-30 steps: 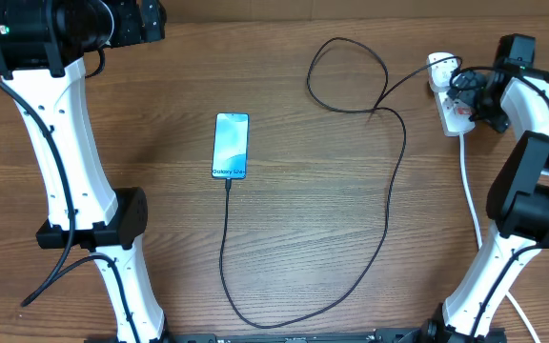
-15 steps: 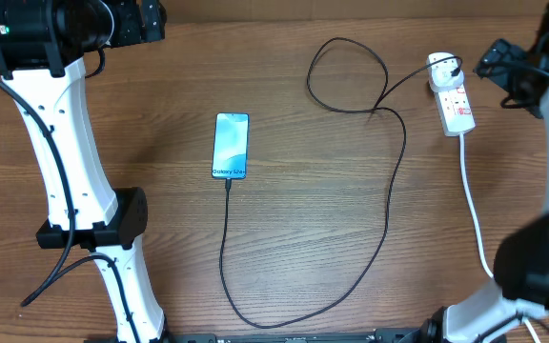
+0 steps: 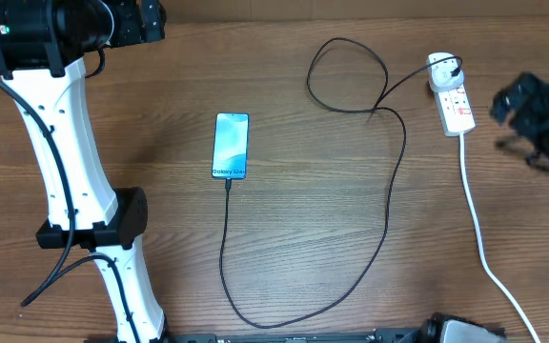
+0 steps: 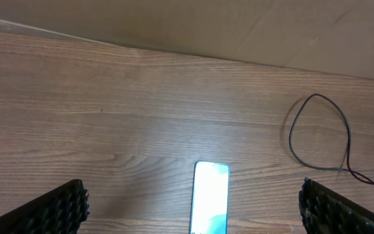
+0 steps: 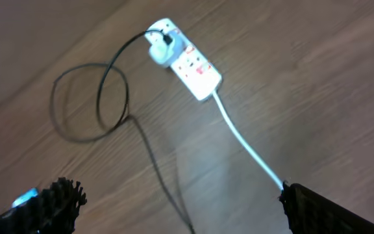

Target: Plug charger to phone and switch on socket

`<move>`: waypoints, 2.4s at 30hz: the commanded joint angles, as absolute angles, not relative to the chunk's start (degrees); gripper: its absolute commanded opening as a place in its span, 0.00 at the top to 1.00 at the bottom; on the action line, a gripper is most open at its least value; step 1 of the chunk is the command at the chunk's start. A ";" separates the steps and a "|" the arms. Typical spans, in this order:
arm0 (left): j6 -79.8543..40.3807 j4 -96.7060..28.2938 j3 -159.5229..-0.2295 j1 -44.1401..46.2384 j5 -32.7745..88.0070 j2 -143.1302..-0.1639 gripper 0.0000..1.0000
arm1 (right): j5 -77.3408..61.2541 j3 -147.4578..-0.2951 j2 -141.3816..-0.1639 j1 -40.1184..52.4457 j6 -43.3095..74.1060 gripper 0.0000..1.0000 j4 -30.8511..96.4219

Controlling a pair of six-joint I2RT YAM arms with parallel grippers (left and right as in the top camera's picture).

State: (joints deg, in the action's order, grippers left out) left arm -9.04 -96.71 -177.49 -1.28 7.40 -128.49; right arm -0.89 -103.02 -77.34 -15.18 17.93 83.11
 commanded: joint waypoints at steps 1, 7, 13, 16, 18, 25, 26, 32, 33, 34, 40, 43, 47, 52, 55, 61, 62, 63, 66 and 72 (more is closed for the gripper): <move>-8.82 -96.79 -177.82 -1.48 6.85 -128.16 0.00 | -2.02 -104.01 -71.42 -15.00 17.56 0.00 87.20; -8.80 -96.79 -177.82 -1.48 6.85 -128.16 0.01 | -2.07 -103.98 -66.02 -15.00 17.56 0.00 91.88; -8.80 -96.79 -177.82 -1.48 6.85 -128.16 0.00 | 0.95 -103.94 -64.99 -15.00 17.54 0.00 92.40; -8.80 -96.79 -177.82 -1.48 6.85 -128.16 0.00 | -2.00 -103.88 -65.32 -14.94 17.54 0.00 92.68; -8.80 -96.79 -177.82 -1.48 6.85 -128.16 0.01 | -3.73 -103.11 -65.06 -14.37 16.58 0.00 89.58; -8.80 -96.79 -177.82 -1.48 6.85 -128.16 0.00 | -7.09 -90.72 -56.27 -6.87 6.96 0.00 66.67; -8.82 -96.79 -177.82 -1.48 6.85 -128.16 0.00 | -6.94 -87.31 -54.17 -5.93 6.96 0.00 62.37; -8.82 -96.79 -177.82 -1.48 6.85 -128.16 0.00 | -6.55 -63.53 -40.03 -3.20 6.96 0.00 36.58; -8.80 -96.79 -177.82 -1.48 6.85 -128.16 0.01 | -6.50 -59.35 -37.45 -2.96 6.96 0.00 32.73; -8.80 -96.79 -177.82 -1.48 6.85 -128.16 0.01 | -6.55 -51.96 -32.84 -2.74 6.98 0.00 26.26; -8.80 -96.79 -177.82 -1.48 6.85 -128.16 0.00 | -6.52 -31.75 -19.86 -1.74 7.01 0.00 11.20; -8.80 -96.79 -177.82 -1.48 6.85 -128.16 0.00 | -6.55 -23.24 -14.87 -1.39 7.20 0.00 5.15; -8.80 -96.79 -177.82 -1.48 6.85 -128.16 0.01 | -6.50 -14.41 -10.09 -0.43 7.18 0.00 -0.91; -8.80 -96.79 -177.82 -1.48 6.85 -128.16 0.00 | -6.52 -5.93 -4.21 0.84 7.20 0.00 -5.39; -8.80 -96.79 -177.82 -1.48 6.85 -128.16 0.00 | -6.50 -3.70 -2.13 1.37 7.18 0.00 -5.50; -8.80 -96.79 -177.82 -1.48 6.85 -128.16 0.00 | -6.48 -0.91 -0.45 1.91 7.18 0.00 -4.51; -8.80 -96.79 -177.82 -1.48 6.85 -128.16 0.00 | -5.98 -0.38 -0.10 1.93 7.20 0.00 -3.42; -8.80 -96.79 -177.82 -1.48 6.85 -128.16 0.01 | -5.91 -0.45 -0.12 2.04 7.20 0.00 -2.09; -8.80 -96.79 -177.82 -1.48 6.85 -128.16 0.00 | -4.32 -0.47 -0.12 2.50 7.16 0.00 0.67; -8.82 -96.79 -177.82 -1.48 6.85 -128.16 0.00 | -5.21 -0.45 -0.12 2.52 8.58 0.00 4.34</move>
State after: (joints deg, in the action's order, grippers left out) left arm -9.04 -96.73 -177.49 -1.28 7.22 -128.49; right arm -5.54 -1.06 -0.73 2.04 7.64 4.67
